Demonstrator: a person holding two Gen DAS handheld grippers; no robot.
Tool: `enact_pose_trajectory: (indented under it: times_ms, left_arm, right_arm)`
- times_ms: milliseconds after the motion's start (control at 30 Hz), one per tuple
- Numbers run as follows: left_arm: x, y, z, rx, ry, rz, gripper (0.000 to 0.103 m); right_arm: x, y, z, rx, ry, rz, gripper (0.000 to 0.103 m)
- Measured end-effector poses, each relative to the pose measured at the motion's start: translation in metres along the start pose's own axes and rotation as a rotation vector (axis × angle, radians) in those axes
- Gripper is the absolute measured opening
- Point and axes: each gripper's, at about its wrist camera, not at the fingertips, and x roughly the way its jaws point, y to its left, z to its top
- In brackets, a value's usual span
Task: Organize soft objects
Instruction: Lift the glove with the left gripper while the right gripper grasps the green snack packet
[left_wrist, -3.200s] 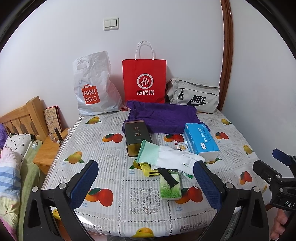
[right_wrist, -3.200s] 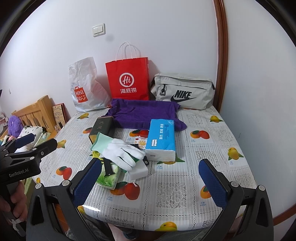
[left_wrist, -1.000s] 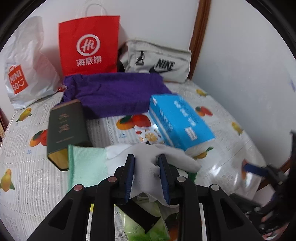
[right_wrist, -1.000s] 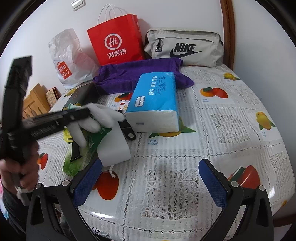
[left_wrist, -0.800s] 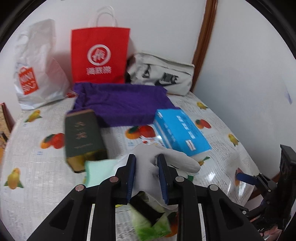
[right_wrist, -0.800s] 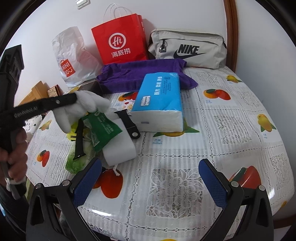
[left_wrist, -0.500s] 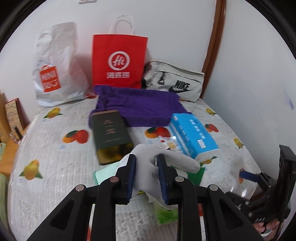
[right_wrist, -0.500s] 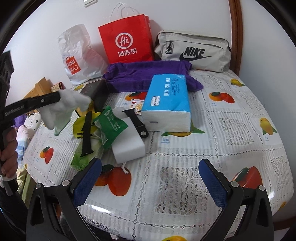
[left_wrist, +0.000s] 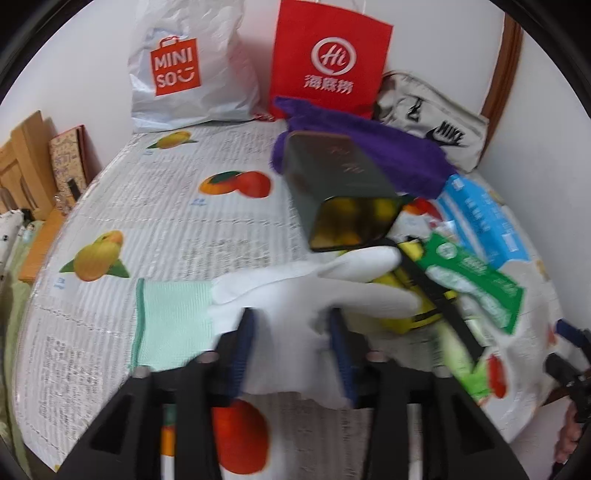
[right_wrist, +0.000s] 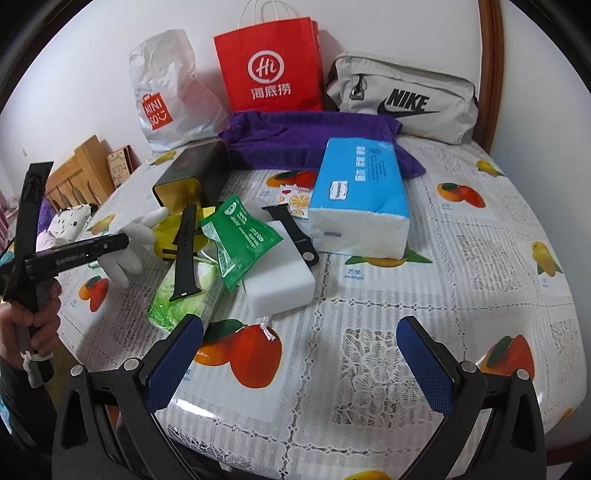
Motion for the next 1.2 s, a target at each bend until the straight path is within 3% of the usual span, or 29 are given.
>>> enact_pose_trajectory:
  times_ms: [33,67,233,333,367,600,700,767,833,1067,1200]
  left_arm:
    - [0.001,0.002,-0.001,0.007,-0.013,0.034,0.065]
    - [0.001,0.003,-0.003,0.010,-0.029,0.051,0.072]
    - [0.004,0.012,-0.005,0.043,-0.066,0.108,0.086]
    - [0.020,0.016,-0.005,0.057,-0.015,0.124,0.087]
    - [0.025,0.018,-0.006,0.051,0.001,0.119,0.092]
    - [0.027,0.025,-0.005,0.037,-0.016,0.076,0.094]
    - [0.026,0.024,-0.005,0.044,-0.037,0.073,0.077]
    - [0.024,0.025,-0.003,0.041,-0.045,0.057,0.048]
    - [0.023,0.026,-0.002,0.042,-0.044,0.045,0.040]
    - [0.023,0.028,-0.003,0.041,-0.053,0.029,0.039]
    - [0.023,0.029,-0.003,0.037,-0.052,0.018,0.039]
  right_arm:
    - [0.002,0.001,0.000,-0.001,0.005,0.000,0.103]
    - [0.005,0.001,0.000,-0.003,0.013,-0.001,0.103]
    - [0.015,0.003,0.001,-0.006,0.037,-0.002,0.103]
    - [0.019,0.006,0.002,-0.010,0.039,0.015,0.103]
    - [0.020,0.007,0.003,-0.014,0.038,0.023,0.103]
    - [0.025,0.014,0.021,-0.040,0.016,0.049,0.103]
    - [0.026,0.024,0.034,-0.089,-0.008,0.050,0.103]
    - [0.030,0.034,0.044,-0.146,-0.022,0.043,0.103]
    - [0.036,0.041,0.052,-0.195,-0.025,0.030,0.102]
    - [0.068,0.062,0.068,-0.346,0.030,0.007,0.092]
    - [0.082,0.065,0.069,-0.396,0.095,-0.002,0.078]
